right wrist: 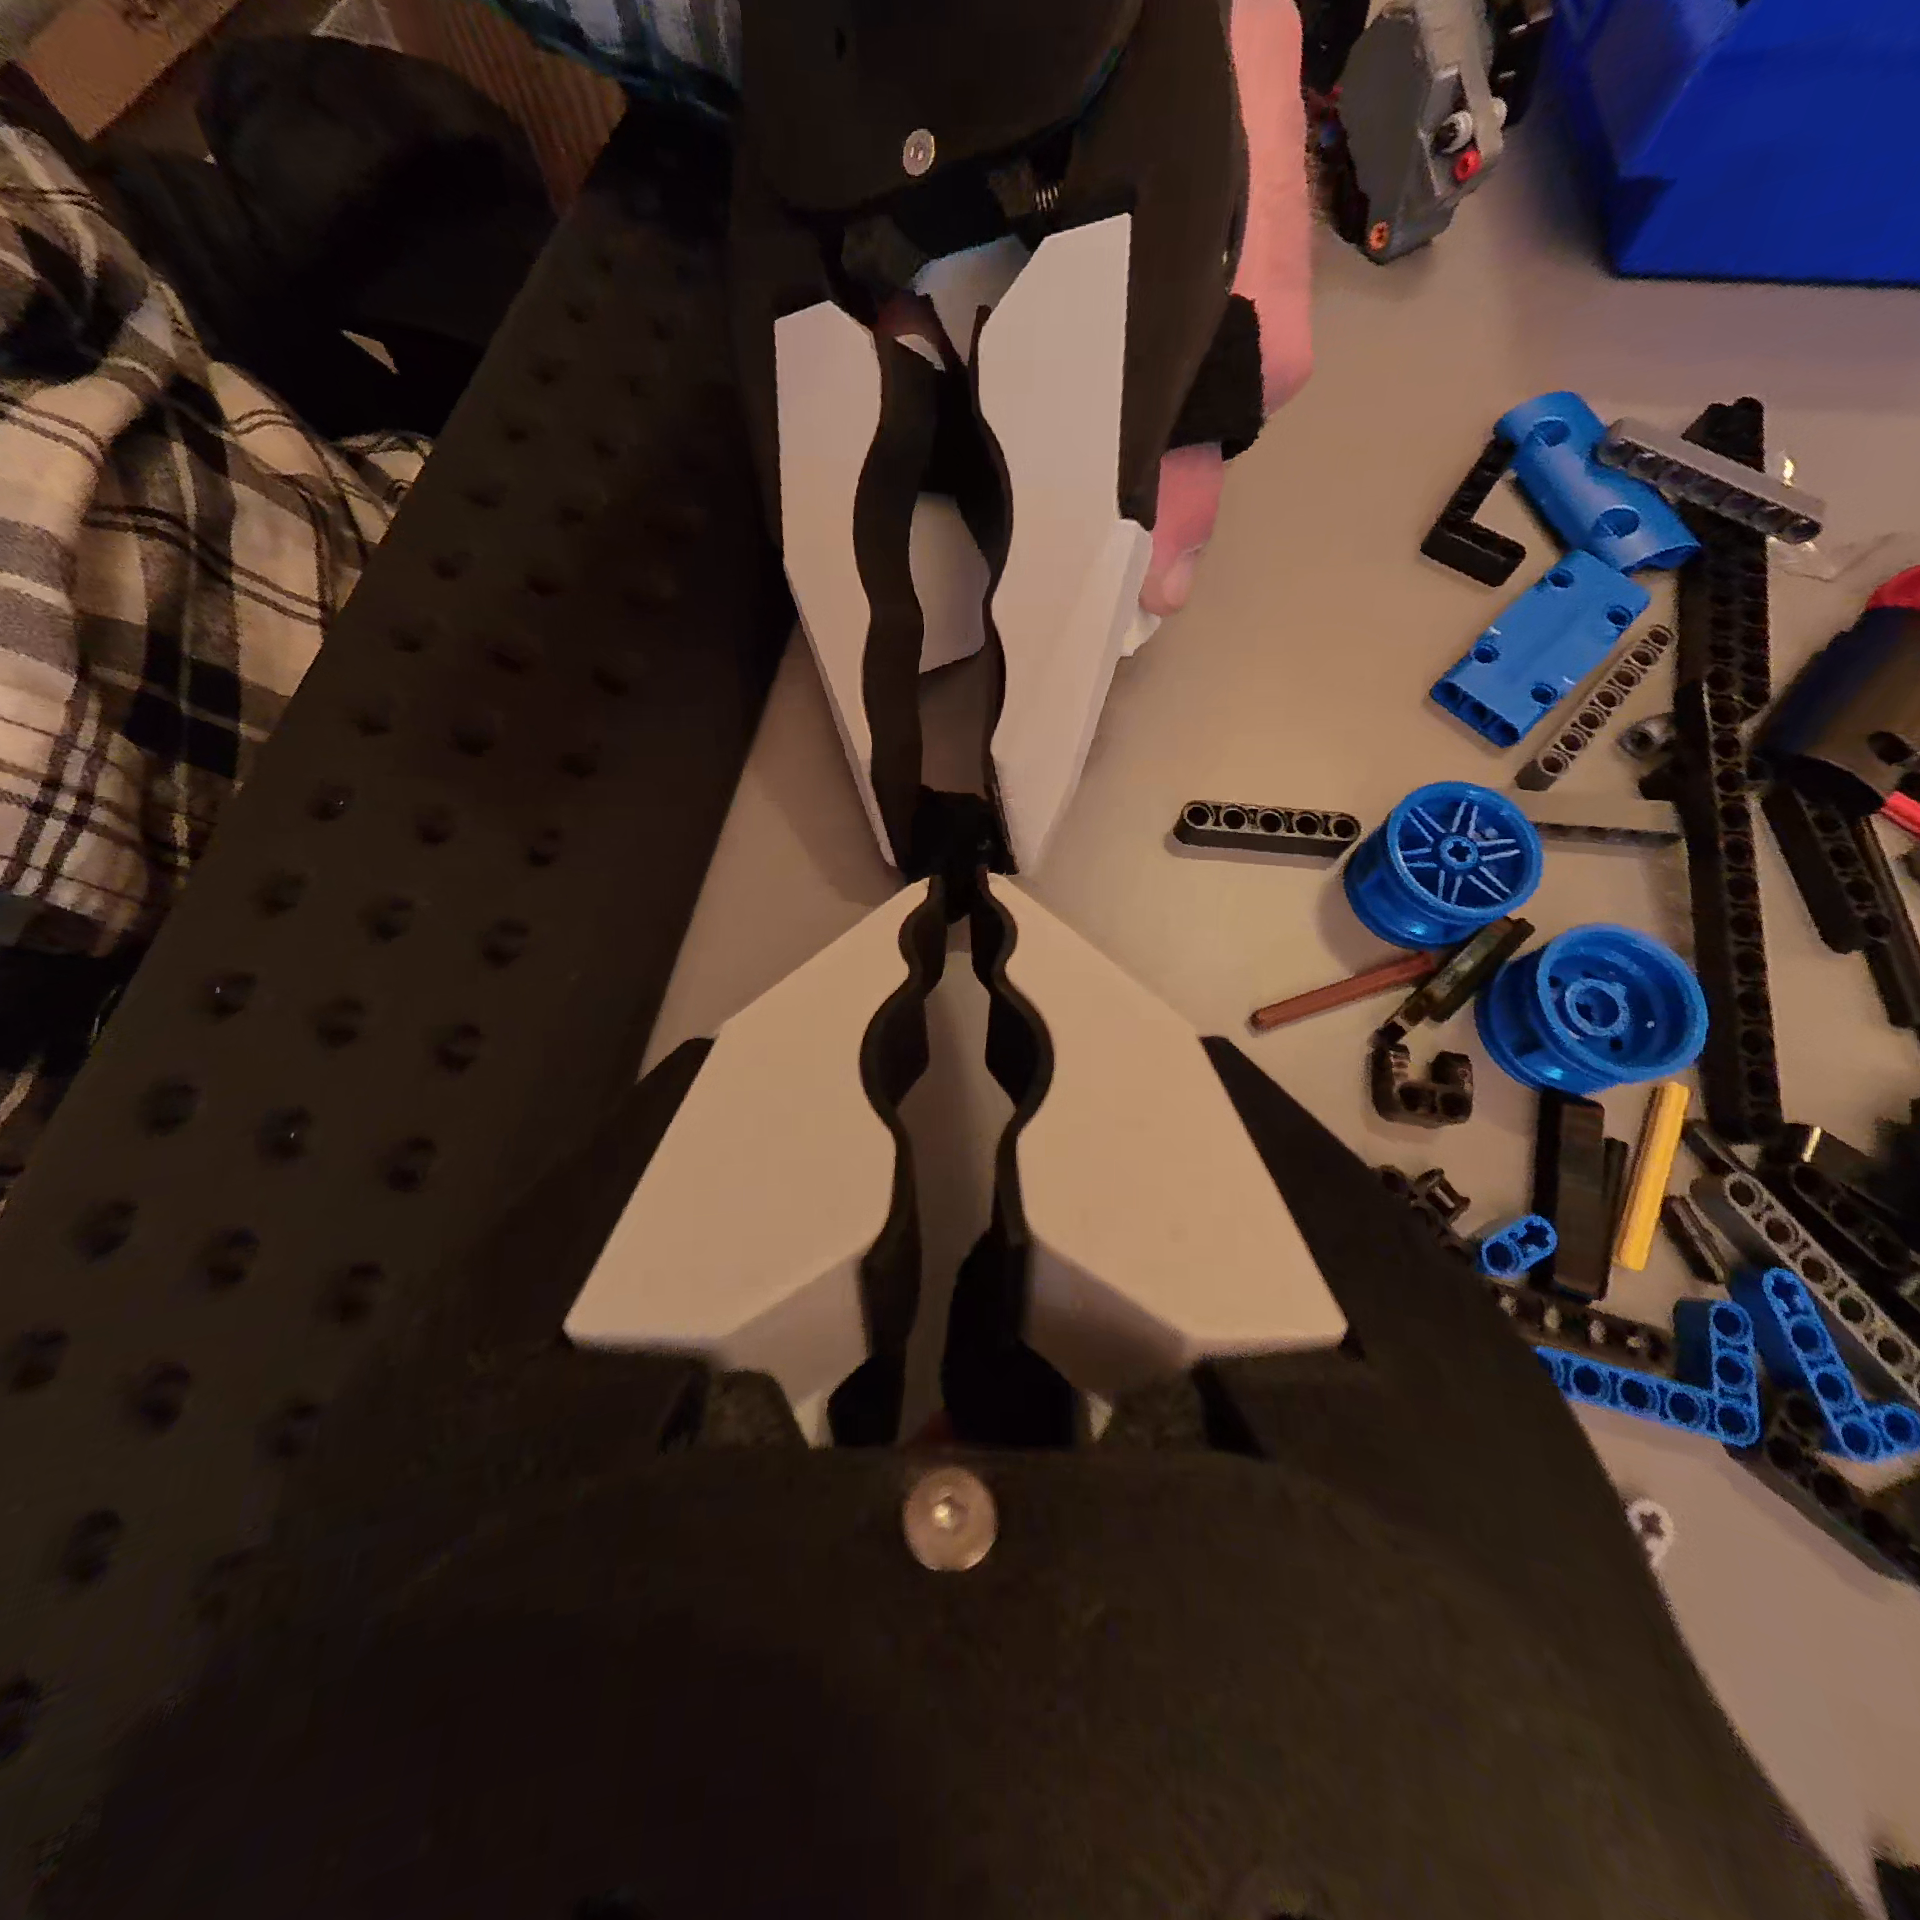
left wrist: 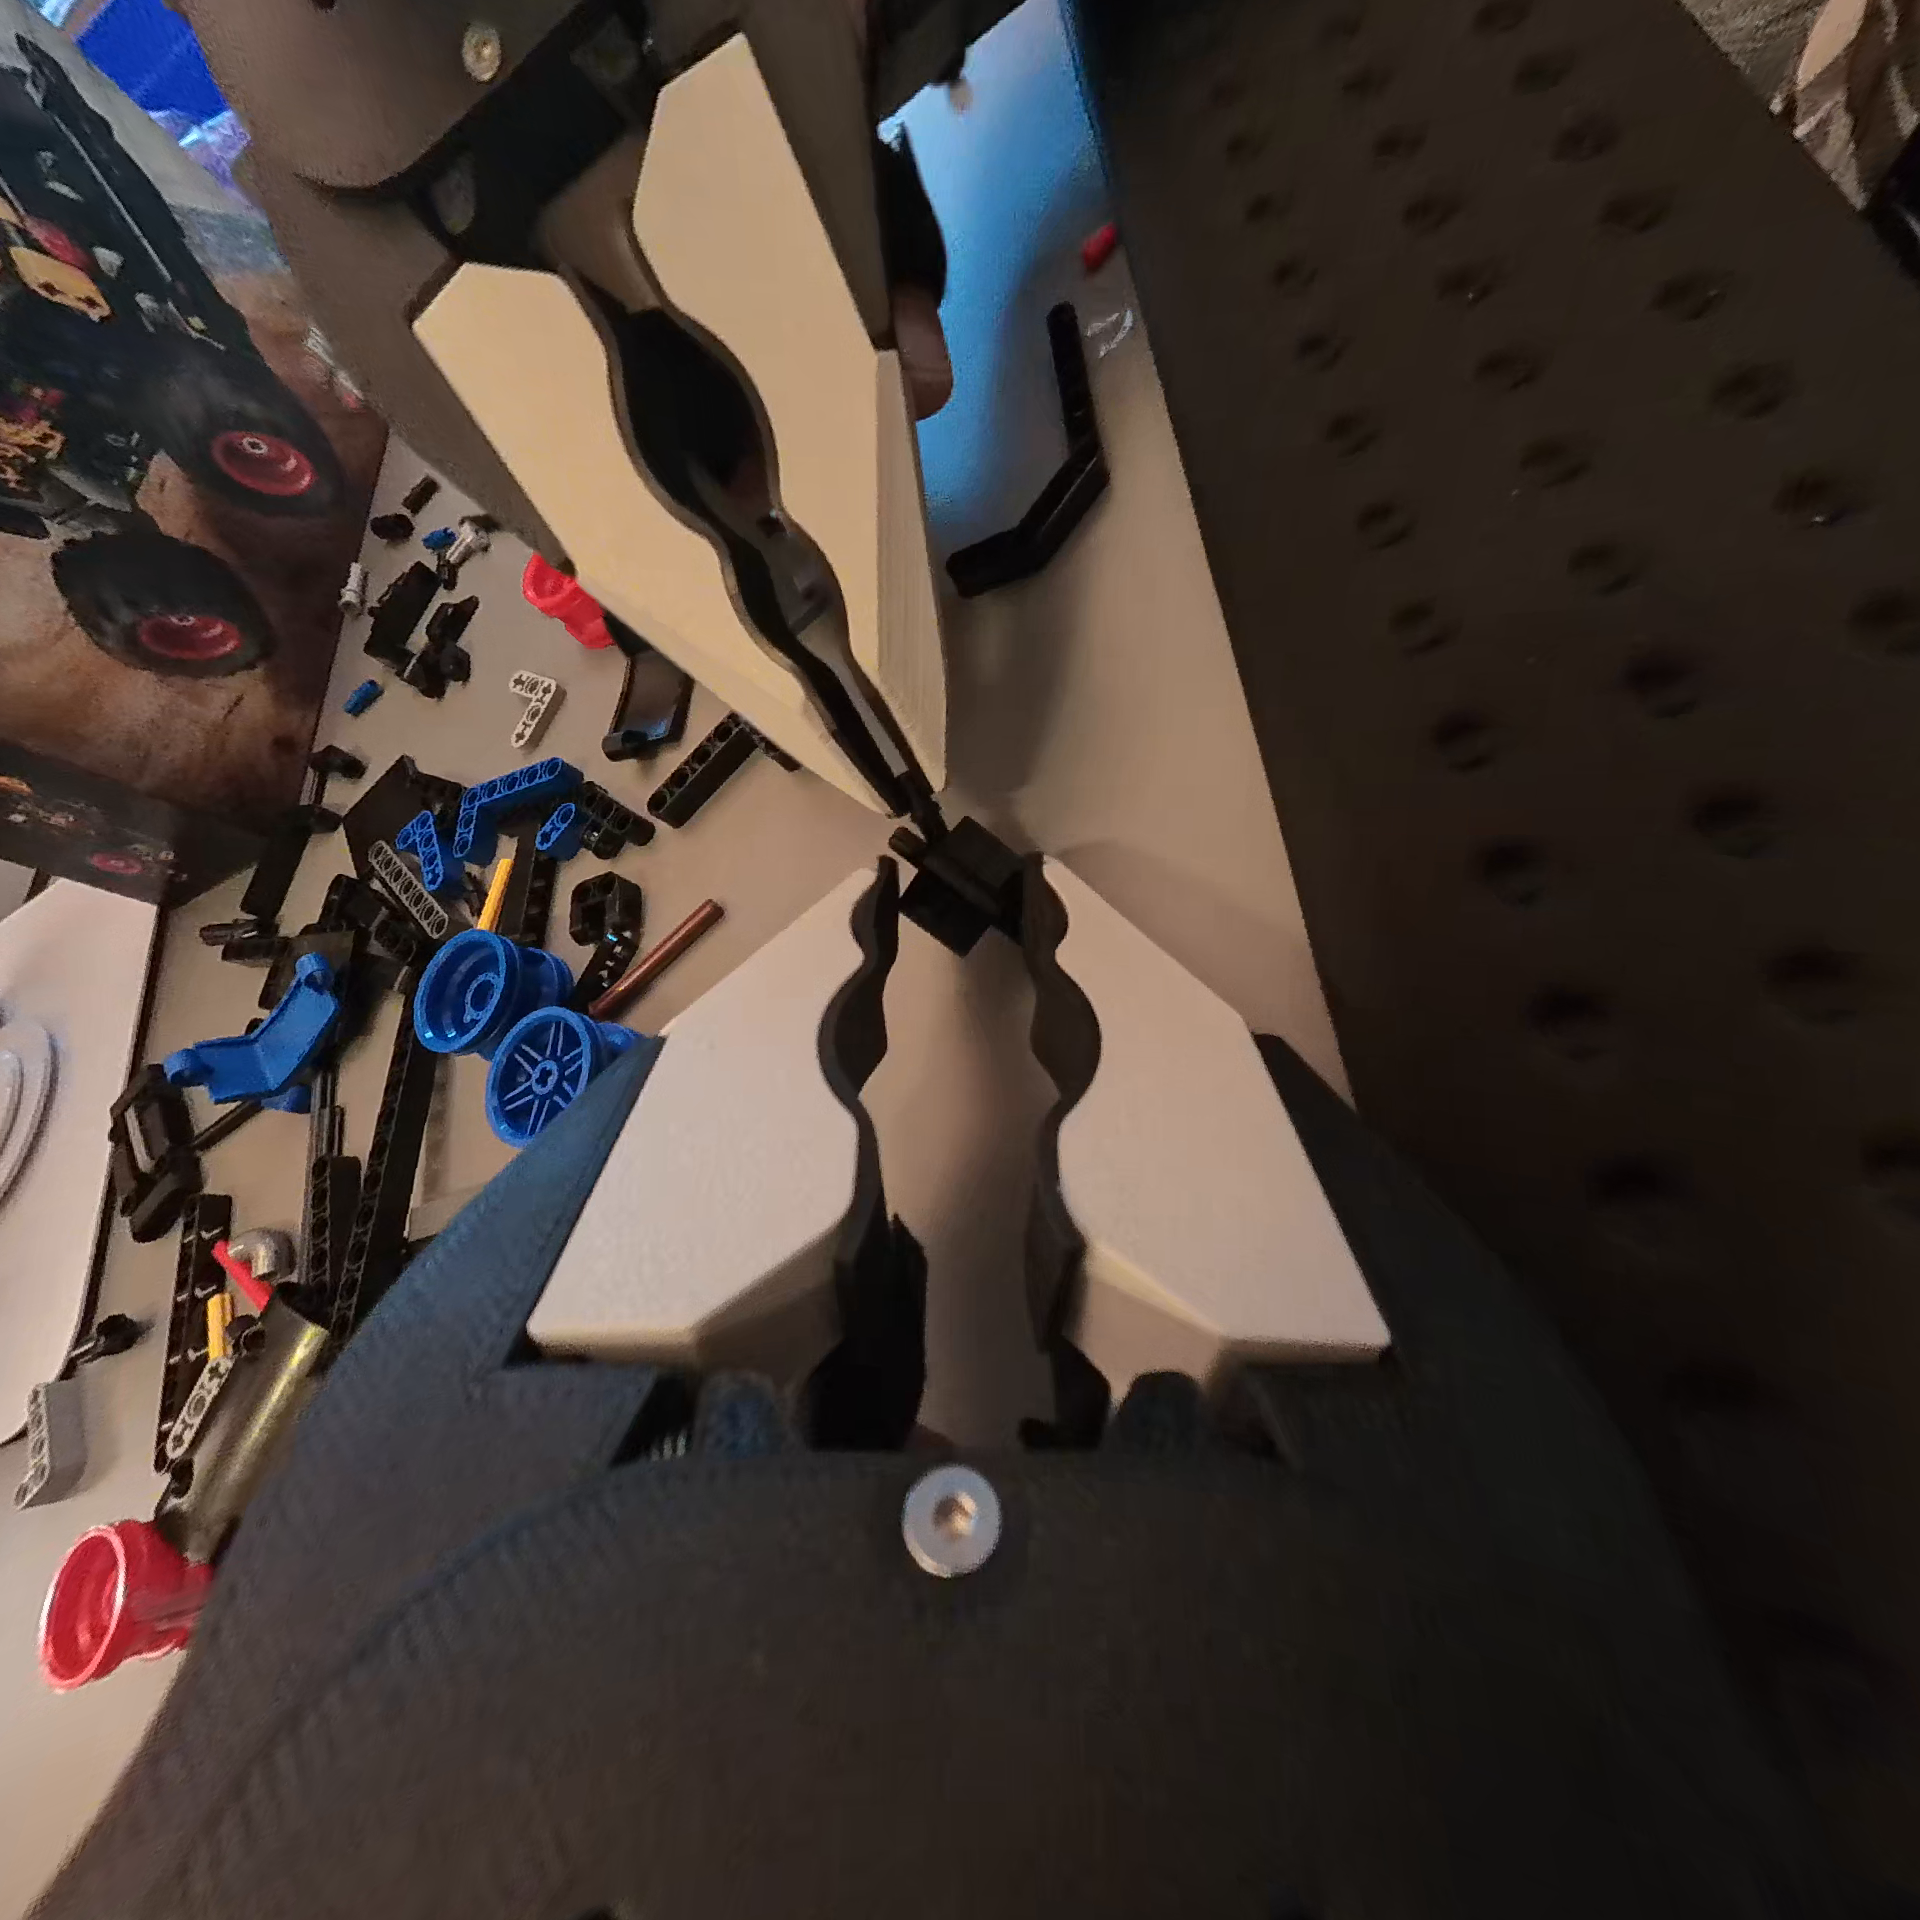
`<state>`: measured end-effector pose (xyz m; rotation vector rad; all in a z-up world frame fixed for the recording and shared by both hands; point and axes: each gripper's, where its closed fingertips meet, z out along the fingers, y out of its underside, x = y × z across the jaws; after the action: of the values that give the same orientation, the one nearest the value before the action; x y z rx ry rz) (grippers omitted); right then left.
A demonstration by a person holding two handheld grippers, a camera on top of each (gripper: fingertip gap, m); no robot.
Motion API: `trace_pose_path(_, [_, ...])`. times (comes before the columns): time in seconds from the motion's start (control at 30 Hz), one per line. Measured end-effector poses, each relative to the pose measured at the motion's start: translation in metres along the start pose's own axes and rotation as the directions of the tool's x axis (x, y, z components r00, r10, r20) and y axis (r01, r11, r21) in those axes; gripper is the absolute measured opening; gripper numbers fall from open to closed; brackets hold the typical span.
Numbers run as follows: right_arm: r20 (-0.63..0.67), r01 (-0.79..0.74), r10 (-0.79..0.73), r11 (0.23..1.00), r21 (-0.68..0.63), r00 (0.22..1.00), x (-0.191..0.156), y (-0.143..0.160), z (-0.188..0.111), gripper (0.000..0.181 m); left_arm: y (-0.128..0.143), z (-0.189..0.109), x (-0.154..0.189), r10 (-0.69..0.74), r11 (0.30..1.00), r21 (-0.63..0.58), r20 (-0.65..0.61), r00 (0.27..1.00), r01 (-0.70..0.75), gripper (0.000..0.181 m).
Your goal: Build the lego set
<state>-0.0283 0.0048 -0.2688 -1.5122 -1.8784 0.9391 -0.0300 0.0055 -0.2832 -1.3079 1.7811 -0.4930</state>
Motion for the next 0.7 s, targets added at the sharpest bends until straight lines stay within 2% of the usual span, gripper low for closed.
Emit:
trace_pose_path(0.03, [0.015, 0.006, -0.006, 1.0, -0.001, 1.0, -0.0003, -0.0003, 0.0003, 0.002, 0.0001, -0.0003, 0.0004, 0.007, 1.0, 0.001, 0.001, 1.0, -0.007, 0.023])
trace_pose_path(0.37, [0.161, 0.009, -0.01, 1.0, 0.003, 0.987, -0.0018, -0.0013, 0.0023, 0.002, 0.0003, -0.0009, 0.0032, 0.035, 0.999, 0.001, 0.003, 0.999, -0.035, 0.023])
trace_pose_path(0.7, [0.201, 0.027, -0.017, 0.999, -0.046, 0.98, -0.0004, 0.0064, 0.0025, 0.002, 0.0, -0.0011, 0.0045, 0.042, 0.999, -0.001, 0.003, 0.999, -0.042, 0.022])
